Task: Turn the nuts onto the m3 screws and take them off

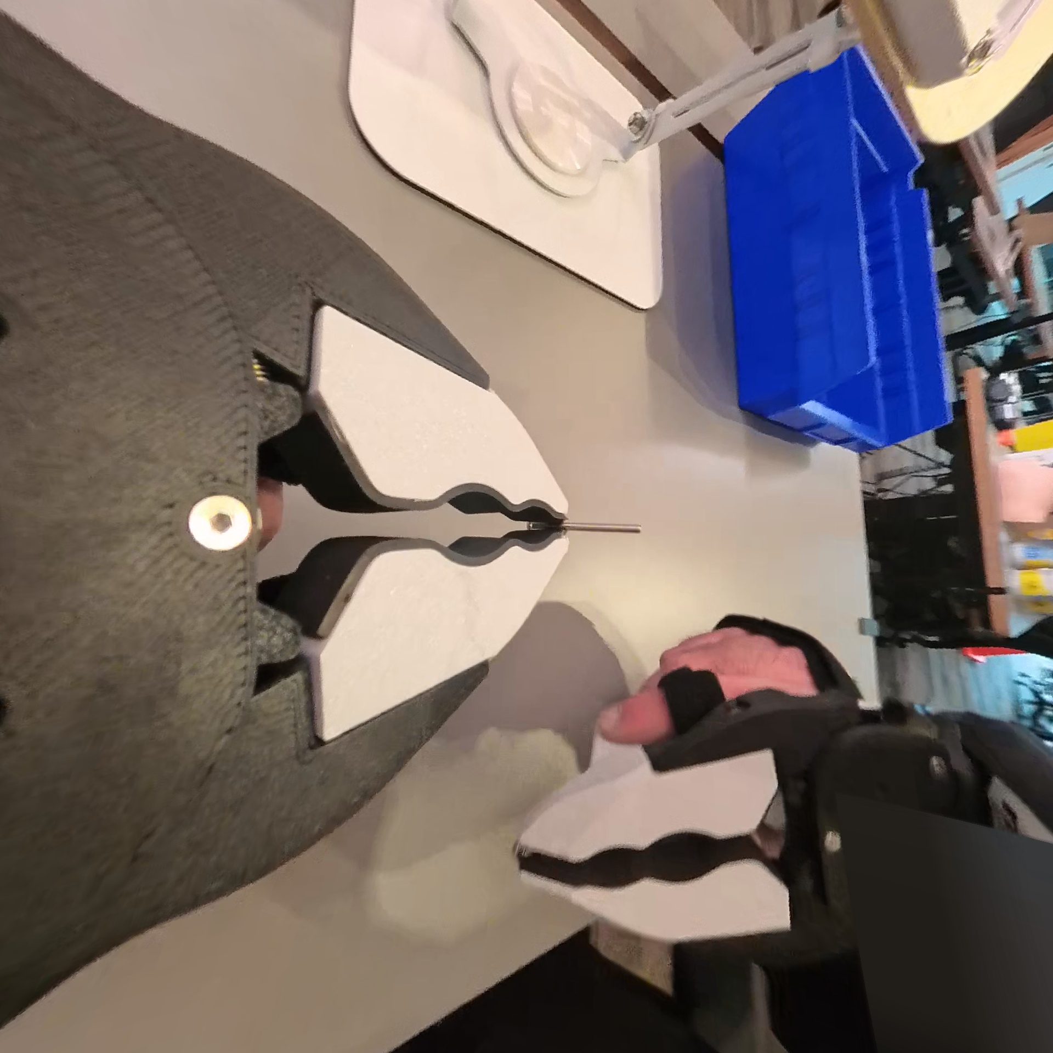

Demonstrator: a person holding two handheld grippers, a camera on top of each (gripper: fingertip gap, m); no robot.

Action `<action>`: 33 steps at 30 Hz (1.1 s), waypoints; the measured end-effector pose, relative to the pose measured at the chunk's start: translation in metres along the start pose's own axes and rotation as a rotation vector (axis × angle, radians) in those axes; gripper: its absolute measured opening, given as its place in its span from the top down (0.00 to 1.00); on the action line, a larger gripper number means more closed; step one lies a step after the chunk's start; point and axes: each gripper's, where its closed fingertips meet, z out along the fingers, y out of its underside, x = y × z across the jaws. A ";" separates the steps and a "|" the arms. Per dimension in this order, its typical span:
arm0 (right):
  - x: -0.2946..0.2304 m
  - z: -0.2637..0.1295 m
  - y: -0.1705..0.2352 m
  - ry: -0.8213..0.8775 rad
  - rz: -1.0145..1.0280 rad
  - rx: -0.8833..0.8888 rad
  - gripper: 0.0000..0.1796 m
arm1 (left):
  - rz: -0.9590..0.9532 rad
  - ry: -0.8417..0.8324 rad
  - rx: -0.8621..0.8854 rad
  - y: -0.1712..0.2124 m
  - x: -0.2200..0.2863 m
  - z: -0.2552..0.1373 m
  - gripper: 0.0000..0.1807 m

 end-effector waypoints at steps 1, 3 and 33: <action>0.006 -0.007 -0.003 0.020 0.001 0.018 0.97 | -0.009 0.006 0.026 -0.004 0.000 -0.001 0.99; 0.018 -0.023 -0.010 0.060 0.005 0.063 0.97 | -0.030 0.035 0.095 -0.014 0.003 -0.003 0.99; 0.089 -0.086 -0.046 0.232 -0.070 0.251 0.97 | -0.038 0.171 0.250 -0.040 0.020 0.004 0.99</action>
